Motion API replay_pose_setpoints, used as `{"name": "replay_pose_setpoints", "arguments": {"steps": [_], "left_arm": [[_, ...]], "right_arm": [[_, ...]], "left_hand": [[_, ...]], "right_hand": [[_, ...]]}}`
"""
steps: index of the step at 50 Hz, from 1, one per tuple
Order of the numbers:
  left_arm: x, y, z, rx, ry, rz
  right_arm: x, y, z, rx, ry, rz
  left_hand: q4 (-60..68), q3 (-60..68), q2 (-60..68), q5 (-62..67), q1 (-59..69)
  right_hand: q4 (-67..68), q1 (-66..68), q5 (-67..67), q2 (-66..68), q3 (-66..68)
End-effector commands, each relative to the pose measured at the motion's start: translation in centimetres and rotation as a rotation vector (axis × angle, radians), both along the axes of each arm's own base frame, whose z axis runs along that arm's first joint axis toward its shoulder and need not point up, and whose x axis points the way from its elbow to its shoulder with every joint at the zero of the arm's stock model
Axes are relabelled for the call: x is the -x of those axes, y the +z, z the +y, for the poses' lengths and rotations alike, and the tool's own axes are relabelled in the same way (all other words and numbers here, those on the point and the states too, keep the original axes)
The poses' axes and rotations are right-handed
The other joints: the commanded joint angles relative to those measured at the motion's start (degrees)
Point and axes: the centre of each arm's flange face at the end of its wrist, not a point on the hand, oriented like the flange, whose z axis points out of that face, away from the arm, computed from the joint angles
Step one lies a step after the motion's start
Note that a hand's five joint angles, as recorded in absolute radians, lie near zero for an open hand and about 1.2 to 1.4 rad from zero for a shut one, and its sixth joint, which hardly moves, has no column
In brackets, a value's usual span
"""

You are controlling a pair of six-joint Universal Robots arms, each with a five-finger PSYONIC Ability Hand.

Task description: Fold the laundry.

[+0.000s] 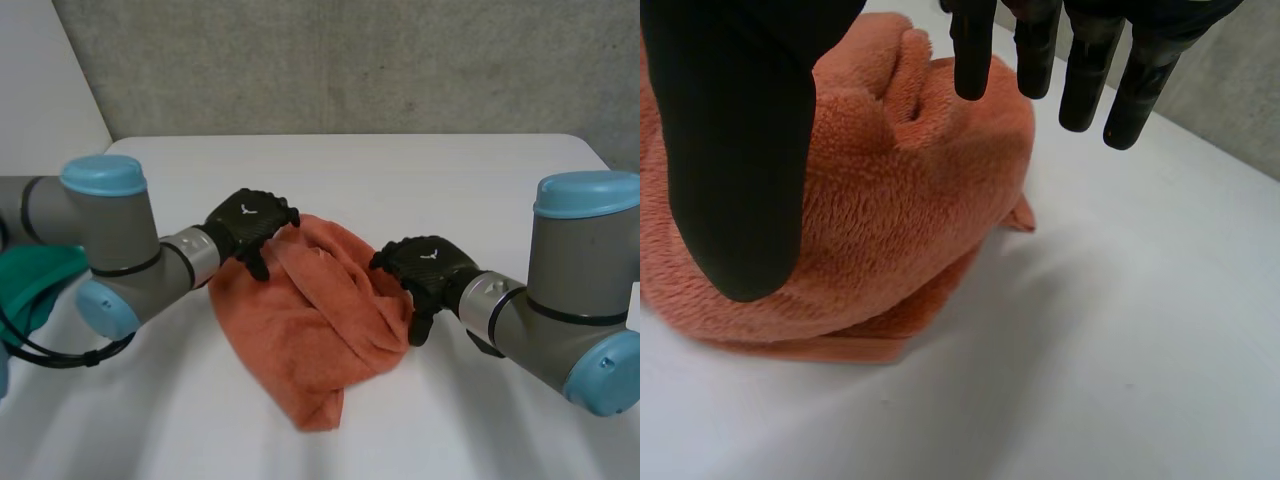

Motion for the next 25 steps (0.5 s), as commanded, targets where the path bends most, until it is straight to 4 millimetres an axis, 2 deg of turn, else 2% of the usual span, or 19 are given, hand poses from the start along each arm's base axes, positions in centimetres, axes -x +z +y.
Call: {"name": "replay_pose_setpoints", "arguments": {"steps": [1,3,7,10,15,18,21,22,23,25], "left_arm": [[1.2,-1.1,0.0,0.031,-0.037,-0.035],[1.6,-1.4,0.1,0.03,-0.048,-0.04],[2.1,-2.0,0.3,0.027,-0.061,-0.046],[2.4,-2.4,0.4,0.03,-0.071,-0.05],[2.8,-2.5,0.4,0.036,-0.08,-0.061],[2.8,-2.2,0.5,0.039,-0.08,-0.061],[2.9,-1.8,0.8,0.046,-0.08,-0.065],[2.9,-1.5,0.9,0.053,-0.082,-0.065],[2.9,-0.6,1.1,0.071,-0.083,-0.067],[2.6,0.7,1.4,0.096,-0.071,-0.074]], "right_arm": [[-0.2,-0.5,0.6,-0.014,0.017,0.011],[-0.3,-0.2,0.5,-0.009,0.018,0.005],[-0.3,0.0,0.7,-0.006,0.026,-0.002],[-0.2,0.1,0.6,-0.003,0.023,-0.004],[0.1,0.3,0.4,-0.009,0.008,-0.01],[0.1,0.2,0.4,-0.01,0.008,-0.009],[0.0,0.8,0.4,0.009,0.008,-0.011],[0.0,1.0,0.3,0.018,0.008,-0.011],[0.0,1.5,0.3,0.036,0.01,-0.014],[-0.1,2.1,0.1,0.056,0.014,-0.023]], "left_hand": [[9.5,9.5,9.6,9.3,9.6],[12.9,12.9,12.9,12.7,12.9],[20.4,20.4,20.5,20.2,20.5],[27.0,27.0,27.1,26.8,27.1],[55.2,55.2,55.3,55.0,55.3],[57.0,56.9,57.0,56.8,57.0],[57.0,56.9,57.0,56.8,57.0],[57.0,56.9,57.0,56.8,57.0],[57.0,56.9,57.0,56.8,57.0],[57.0,56.9,57.0,56.8,57.0]], "right_hand": [[26.8,28.7,26.3,27.3,27.4],[40.5,42.5,40.1,41.1,41.2],[56.6,58.5,56.1,57.1,57.2],[62.3,64.3,61.8,62.8,62.9],[66.8,68.8,66.3,67.3,67.4],[65.4,67.3,64.9,65.9,66.0],[47.8,49.7,47.3,48.3,48.4],[36.2,38.2,35.7,36.7,36.8],[11.3,13.2,10.8,11.8,11.9],[6.5,8.4,6.0,7.0,7.1]]}}
